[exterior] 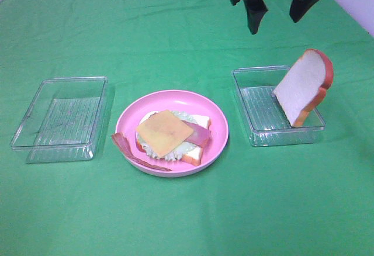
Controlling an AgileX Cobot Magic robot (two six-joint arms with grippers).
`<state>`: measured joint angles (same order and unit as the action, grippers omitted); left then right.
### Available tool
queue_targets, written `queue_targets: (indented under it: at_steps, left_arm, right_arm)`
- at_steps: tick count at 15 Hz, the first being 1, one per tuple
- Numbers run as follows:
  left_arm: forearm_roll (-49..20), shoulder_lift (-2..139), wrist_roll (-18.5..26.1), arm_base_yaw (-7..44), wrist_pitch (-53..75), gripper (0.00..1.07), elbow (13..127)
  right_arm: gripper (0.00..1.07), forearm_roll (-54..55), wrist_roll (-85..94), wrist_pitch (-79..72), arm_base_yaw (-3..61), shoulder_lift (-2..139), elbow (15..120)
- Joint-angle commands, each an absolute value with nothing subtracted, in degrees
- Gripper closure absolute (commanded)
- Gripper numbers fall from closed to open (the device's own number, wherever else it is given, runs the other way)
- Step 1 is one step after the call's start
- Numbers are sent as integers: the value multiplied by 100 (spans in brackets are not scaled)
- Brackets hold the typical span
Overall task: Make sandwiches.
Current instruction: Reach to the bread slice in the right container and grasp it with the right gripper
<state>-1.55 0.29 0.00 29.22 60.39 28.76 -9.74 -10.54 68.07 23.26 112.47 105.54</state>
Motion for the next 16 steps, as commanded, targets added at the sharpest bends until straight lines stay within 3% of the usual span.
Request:
queue_targets:
  at_steps: [1, 6, 10, 16]
  left_arm:
    - [-206, 17, 34, 2939, 5987, 24, 2859]
    - [-206, 17, 34, 2939, 5987, 24, 2859]
    - [-206, 17, 34, 2939, 5987, 24, 2859]
    - [-206, 17, 34, 2939, 5987, 24, 2859]
  right_arm:
    - [36, -945, -1112, 7082, 1902, 11230, 10577]
    - [36, -882, -1089, 7202, 1220, 11241, 10577]
    - [36, 630, -544, 7385, 447, 11562, 10577]
    - [36, 476, -430, 7385, 395, 12204, 10577]
